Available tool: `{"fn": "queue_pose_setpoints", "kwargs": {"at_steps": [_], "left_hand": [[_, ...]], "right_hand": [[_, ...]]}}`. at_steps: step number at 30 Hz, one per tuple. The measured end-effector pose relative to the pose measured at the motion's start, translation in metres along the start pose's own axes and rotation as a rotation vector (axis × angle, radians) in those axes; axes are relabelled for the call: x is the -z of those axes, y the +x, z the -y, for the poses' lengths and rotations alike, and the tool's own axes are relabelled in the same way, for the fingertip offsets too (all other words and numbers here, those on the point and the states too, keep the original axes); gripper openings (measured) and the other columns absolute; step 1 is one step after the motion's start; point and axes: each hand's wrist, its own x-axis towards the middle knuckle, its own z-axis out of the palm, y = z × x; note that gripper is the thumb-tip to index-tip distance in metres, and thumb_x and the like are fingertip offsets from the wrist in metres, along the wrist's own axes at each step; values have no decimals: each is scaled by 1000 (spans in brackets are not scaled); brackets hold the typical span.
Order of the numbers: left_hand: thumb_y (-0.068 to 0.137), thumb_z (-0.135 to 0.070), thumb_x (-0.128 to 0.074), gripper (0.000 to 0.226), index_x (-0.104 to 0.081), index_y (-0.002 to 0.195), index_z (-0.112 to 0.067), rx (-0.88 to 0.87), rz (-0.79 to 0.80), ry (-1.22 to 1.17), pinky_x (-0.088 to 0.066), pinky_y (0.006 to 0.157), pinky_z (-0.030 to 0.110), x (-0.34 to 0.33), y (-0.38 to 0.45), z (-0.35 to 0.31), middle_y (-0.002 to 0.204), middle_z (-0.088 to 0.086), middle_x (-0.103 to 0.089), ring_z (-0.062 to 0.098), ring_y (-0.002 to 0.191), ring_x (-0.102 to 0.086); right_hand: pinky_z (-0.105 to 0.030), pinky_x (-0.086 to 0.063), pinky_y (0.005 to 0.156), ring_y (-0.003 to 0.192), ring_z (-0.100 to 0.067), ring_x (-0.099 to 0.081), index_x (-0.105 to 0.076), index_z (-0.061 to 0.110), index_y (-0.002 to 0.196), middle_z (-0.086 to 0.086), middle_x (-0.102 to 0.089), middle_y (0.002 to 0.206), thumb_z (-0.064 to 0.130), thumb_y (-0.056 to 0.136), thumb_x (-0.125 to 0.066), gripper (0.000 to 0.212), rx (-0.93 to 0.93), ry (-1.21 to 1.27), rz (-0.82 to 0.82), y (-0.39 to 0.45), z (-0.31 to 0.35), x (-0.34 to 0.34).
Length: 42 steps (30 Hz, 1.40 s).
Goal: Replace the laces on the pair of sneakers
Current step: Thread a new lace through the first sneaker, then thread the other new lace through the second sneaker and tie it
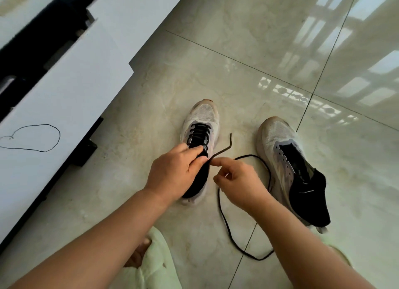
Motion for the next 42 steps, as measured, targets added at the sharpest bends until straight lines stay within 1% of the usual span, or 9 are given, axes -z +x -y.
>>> {"fn": "queue_pose_setpoints", "kwargs": {"at_steps": [3,8,14,21,25,29,36,40,42], "left_hand": [[90,-39,-54,31,-64,118,-30,-36,39,13,-42,65,26,15,-1,-6,99,-5,-63,19,87,-60],[88,-29,-61,20,-71,104,-23,-83,166,-85,-48,77,31,52,5,-34,95,-3,-66,16,89,-62],[86,-31,-62,16,-71,98,-24,-34,278,-150,-46,77,22,93,3,-86,90,-10,-68,8,88,-62],[87,-29,-60,14,-69,96,-22,-42,336,-150,-47,78,24,139,-11,-153,92,-7,-67,7,80,-59],[87,-33,-60,14,-67,94,-25,-40,407,-62,-49,75,25,166,-26,-179,85,-9,-65,9,77,-61],[86,-39,-59,12,-66,91,-32,-88,501,221,-38,60,17,180,-41,-193,80,-19,-57,-3,75,-53],[89,-37,-55,24,-67,107,-26,-64,553,311,-39,71,21,143,-41,-209,106,-9,-62,8,93,-53],[90,-34,-55,25,-67,108,-21,-19,628,258,-45,87,26,88,-30,-202,110,-5,-65,11,100,-57],[90,-30,-54,21,-67,103,-20,8,668,250,-47,87,28,54,-22,-193,107,-3,-66,13,98,-58]], "right_hand": [[-23,-46,68,65,-6,-53,-66,25,110,14,-56,67,19,85,-59,27,22,-59,-22,-9,9,20],[-28,-51,71,72,-10,-61,-70,20,84,7,-67,74,29,81,-66,11,67,-17,-179,-30,41,54],[-18,-44,55,60,-4,-54,-69,19,78,9,-60,64,28,80,-67,9,120,16,-242,-68,75,92],[-21,-40,57,63,-7,-51,-66,20,81,9,-56,68,27,82,-66,8,199,-154,-250,-127,102,159],[-20,-42,57,62,-8,-51,-64,20,88,9,-52,67,26,84,-65,8,206,-204,-226,-165,107,196],[-18,-38,56,61,-2,-49,-60,21,94,11,-51,69,29,84,-64,12,223,-299,-188,-193,98,224],[-20,-42,58,61,-5,-53,-61,23,94,12,-53,66,27,83,-65,13,167,-237,-104,-190,53,232],[-18,-40,55,62,-3,-52,-62,23,88,12,-55,69,27,83,-64,7,149,-186,-63,-166,25,221],[-16,-39,54,61,-4,-50,-65,18,88,11,-54,68,26,83,-64,9,138,-154,-55,-150,8,212]]}}
